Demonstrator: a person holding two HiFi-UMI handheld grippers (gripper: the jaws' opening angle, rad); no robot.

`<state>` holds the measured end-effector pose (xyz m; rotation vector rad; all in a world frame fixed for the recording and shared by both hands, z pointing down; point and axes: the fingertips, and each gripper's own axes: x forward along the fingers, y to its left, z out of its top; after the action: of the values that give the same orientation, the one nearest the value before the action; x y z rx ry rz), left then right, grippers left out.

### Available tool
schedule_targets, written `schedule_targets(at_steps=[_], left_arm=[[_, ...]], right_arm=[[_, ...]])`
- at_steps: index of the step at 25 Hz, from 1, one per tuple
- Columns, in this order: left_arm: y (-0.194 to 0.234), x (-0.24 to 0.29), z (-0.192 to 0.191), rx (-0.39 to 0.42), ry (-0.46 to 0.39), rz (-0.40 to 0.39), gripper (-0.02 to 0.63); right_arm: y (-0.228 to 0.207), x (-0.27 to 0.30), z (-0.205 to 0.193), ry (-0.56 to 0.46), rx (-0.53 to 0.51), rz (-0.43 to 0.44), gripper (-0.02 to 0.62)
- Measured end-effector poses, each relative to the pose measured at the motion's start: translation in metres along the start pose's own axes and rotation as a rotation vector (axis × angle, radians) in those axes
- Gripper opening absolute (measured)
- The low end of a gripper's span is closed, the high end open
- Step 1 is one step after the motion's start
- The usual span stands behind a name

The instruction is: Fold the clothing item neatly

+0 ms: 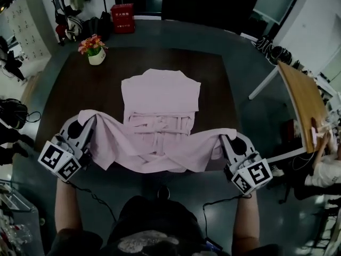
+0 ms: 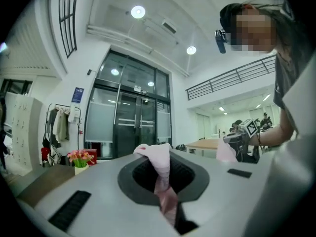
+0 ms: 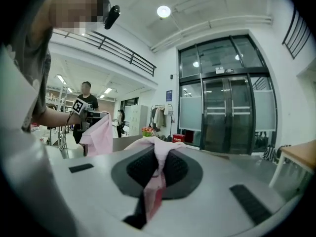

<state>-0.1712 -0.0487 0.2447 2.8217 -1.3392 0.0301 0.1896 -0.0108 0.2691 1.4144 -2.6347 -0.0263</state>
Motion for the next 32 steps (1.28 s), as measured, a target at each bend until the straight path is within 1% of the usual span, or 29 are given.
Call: schedule_targets(at_steps=[1,3,5,7,9,12,15,17,18,20,21,24,26,27,29,31,32], left_arm=[[0.013,0.013,0.007,0.013,0.0,0.024,0.016],[0.037,0.042,0.016,0.032,0.009,0.05,0.016],[0.059,0.074,0.016,0.028,0.035,0.046,0.015],[0.087,0.106,0.012,0.025,0.07,0.053,0.016],[0.127,0.138,0.01,0.016,0.091,0.082,0.017],[0.2,0.185,0.006,-0.006,0.112,0.135,0.017],[0.269,0.231,-0.008,-0.017,0.155,0.17,0.016],[0.308,0.261,-0.032,-0.054,0.188,0.189,0.015],[0.323,0.275,-0.047,-0.087,0.21,0.193,0.015],[0.342,0.298,-0.081,-0.139,0.274,0.188,0.015],[0.348,0.309,-0.099,-0.142,0.316,0.184,0.015],[0.37,0.344,-0.15,-0.135,0.426,0.184,0.015],[0.384,0.364,-0.179,-0.158,0.465,0.183,0.016],[0.387,0.374,-0.192,-0.157,0.485,0.18,0.015],[0.383,0.388,-0.221,-0.108,0.547,0.174,0.017],[0.375,0.394,-0.247,-0.017,0.624,0.172,0.017],[0.372,0.395,-0.255,0.023,0.656,0.169,0.017]], right_arm=[[-0.015,0.016,0.005,0.005,0.01,0.015,0.002],[-0.042,0.052,0.008,0.048,0.003,0.039,0.002],[-0.063,0.089,0.005,0.105,-0.02,0.055,0.002],[-0.088,0.126,0.004,0.141,-0.011,0.05,0.002],[-0.124,0.164,0.006,0.158,0.025,0.02,0.002],[-0.188,0.214,0.005,0.184,0.095,-0.061,0.002],[-0.254,0.255,-0.009,0.201,0.215,-0.15,0.002],[-0.295,0.278,-0.03,0.223,0.266,-0.206,0.002],[-0.314,0.287,-0.042,0.247,0.268,-0.237,0.002],[-0.345,0.302,-0.067,0.302,0.264,-0.294,0.002],[-0.358,0.31,-0.08,0.323,0.276,-0.315,0.002],[-0.383,0.338,-0.121,0.381,0.315,-0.363,0.002],[-0.391,0.357,-0.149,0.425,0.297,-0.399,0.002],[-0.394,0.363,-0.163,0.444,0.288,-0.418,0.002],[-0.399,0.372,-0.195,0.486,0.277,-0.437,0.002],[-0.398,0.377,-0.223,0.55,0.242,-0.438,0.005],[-0.397,0.379,-0.231,0.579,0.216,-0.442,0.014]])
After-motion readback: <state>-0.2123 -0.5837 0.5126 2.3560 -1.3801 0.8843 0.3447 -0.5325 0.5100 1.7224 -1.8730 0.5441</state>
